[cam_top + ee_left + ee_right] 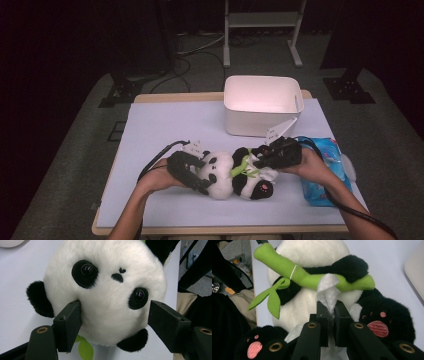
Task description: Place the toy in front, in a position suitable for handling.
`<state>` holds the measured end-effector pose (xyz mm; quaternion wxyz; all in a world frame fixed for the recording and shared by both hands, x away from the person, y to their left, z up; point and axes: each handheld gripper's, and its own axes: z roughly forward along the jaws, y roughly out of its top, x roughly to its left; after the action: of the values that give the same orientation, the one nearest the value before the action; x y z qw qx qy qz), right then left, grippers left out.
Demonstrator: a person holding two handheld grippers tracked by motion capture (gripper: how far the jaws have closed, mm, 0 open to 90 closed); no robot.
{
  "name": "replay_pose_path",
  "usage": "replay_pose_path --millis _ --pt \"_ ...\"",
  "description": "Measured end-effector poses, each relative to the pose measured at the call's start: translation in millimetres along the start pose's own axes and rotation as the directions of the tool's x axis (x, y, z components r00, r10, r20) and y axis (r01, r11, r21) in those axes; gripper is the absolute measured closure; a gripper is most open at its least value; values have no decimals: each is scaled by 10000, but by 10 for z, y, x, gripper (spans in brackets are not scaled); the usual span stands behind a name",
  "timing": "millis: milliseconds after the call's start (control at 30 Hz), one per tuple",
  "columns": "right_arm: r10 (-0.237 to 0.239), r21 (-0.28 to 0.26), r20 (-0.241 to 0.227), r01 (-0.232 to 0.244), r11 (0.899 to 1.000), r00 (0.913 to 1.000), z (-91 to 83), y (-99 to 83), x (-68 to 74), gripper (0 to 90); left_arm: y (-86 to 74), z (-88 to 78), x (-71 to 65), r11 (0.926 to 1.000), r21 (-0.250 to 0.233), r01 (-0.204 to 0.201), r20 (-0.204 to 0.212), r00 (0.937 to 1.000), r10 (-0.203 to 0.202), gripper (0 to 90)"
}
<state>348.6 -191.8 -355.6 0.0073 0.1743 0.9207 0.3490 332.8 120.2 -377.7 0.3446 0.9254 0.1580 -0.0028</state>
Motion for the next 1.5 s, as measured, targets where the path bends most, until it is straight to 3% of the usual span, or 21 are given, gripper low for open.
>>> replay_pose_path --millis 200,400,567,833,967,1133,1267,1500 --pt "-52 -75 126 53 10000 9999 -5 -92 77 841 39 -80 3 9999 -59 -111 12 9999 111 267" --pt "-96 -202 109 99 9997 9999 -28 -178 125 842 118 -122 89 10000 -29 -38 -100 9999 37 191" --pt "32 -301 88 -29 9995 10000 -48 -256 130 843 196 -64 190 10000 -75 -50 271 9996 52 165" --pt "219 -187 304 -214 9996 9993 -103 -341 113 843 198 33 165 9997 -214 89 565 9984 -77 244" --pt "-23 11 525 23 10000 9986 -141 -246 149 843 162 53 95 9999 -148 67 434 9990 -60 254" --pt "-376 -16 543 377 9993 9978 -156 -60 164 843 92 53 51 9987 -499 98 258 9996 -85 257" --pt "-758 158 586 750 9971 9954 -106 170 180 842 92 51 -5 9986 -516 -95 110 9999 100 257" --pt "-1108 682 560 1069 9919 9923 27 467 150 843 17 68 -30 9977 -679 29 6 10000 -28 257"
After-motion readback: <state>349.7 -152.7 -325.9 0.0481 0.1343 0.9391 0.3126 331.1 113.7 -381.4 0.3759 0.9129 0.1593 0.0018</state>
